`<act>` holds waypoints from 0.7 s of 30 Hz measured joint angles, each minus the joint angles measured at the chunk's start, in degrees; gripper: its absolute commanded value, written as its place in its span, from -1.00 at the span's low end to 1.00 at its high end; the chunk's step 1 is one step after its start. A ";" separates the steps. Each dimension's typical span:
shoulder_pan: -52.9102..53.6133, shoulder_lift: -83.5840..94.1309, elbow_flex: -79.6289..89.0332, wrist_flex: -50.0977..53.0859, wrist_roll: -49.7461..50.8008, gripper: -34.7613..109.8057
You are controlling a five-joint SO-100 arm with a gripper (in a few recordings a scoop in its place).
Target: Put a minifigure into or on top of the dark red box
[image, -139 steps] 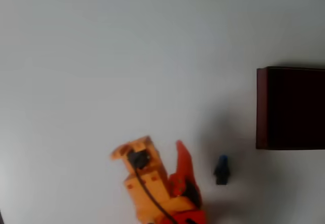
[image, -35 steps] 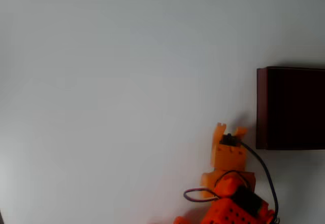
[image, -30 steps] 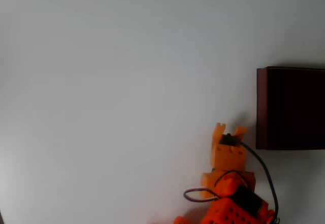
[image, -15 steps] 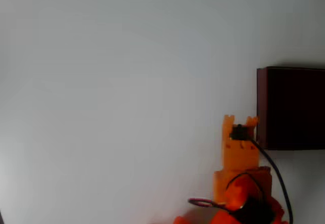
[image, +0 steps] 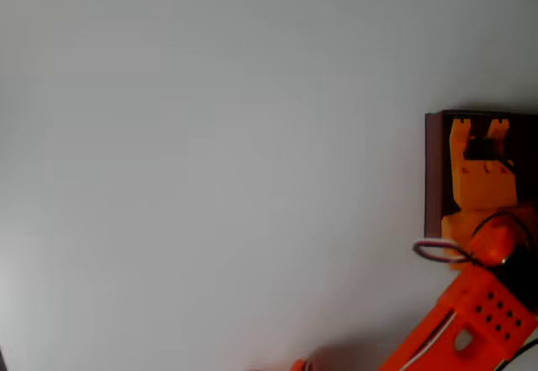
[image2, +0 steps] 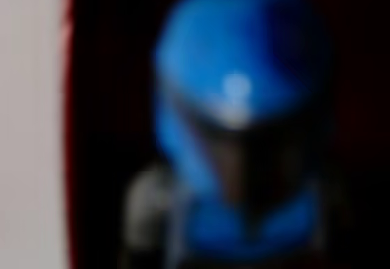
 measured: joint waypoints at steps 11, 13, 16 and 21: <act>-0.70 -7.12 -1.85 -5.10 -6.15 -0.32; -0.70 -5.71 -1.49 -3.78 -7.12 -0.32; -2.11 1.58 1.85 -1.76 -9.58 -0.33; -7.91 22.32 16.00 -0.70 -23.55 -0.38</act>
